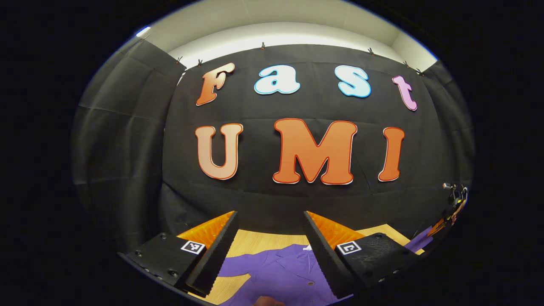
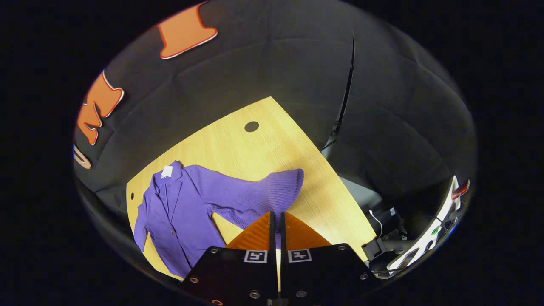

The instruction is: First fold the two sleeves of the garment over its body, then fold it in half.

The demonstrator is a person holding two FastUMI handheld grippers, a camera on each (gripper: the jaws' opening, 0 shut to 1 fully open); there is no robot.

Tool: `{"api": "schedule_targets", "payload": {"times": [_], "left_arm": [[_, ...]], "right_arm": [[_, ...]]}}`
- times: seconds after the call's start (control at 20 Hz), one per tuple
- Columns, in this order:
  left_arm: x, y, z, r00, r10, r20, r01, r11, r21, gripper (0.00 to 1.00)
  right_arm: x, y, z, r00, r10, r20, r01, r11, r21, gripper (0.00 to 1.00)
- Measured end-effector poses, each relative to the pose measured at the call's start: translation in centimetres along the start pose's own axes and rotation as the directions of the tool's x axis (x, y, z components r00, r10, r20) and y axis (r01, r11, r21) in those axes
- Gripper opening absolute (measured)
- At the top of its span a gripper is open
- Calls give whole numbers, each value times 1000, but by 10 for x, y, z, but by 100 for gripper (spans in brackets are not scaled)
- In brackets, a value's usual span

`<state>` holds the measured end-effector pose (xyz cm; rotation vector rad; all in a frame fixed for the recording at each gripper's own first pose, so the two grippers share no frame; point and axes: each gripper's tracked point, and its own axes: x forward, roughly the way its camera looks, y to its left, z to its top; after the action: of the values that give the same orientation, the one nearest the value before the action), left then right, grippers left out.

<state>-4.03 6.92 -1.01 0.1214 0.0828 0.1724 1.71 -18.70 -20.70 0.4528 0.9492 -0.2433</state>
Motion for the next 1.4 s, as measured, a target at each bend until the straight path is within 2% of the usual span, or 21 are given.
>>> {"api": "schedule_targets", "payload": {"times": [0.05,0.35,0.4,0.65,1.05,1.4], "left_arm": [[2,3,0,1000,-8,0,8,1000,-2,94],[12,19,-8,999,-51,-7,51,999,-14,96],[14,24,-10,998,-56,-10,56,998,-17,94],[24,46,-23,997,-66,-31,65,997,-37,96],[33,109,-41,998,-3,-58,1,1000,-28,96],[31,162,-55,993,78,-92,-78,997,4,96]], "right_arm": [[-8,5,-2,1000,4,8,-4,1000,1,4],[-48,51,-8,998,46,36,-46,999,4,3],[-53,60,-9,998,51,44,-51,999,0,3],[-69,114,-9,993,99,67,-96,995,-39,3],[-68,228,-5,976,204,73,-192,970,-150,3],[-35,324,-31,951,310,-6,-305,934,-188,3]]}}
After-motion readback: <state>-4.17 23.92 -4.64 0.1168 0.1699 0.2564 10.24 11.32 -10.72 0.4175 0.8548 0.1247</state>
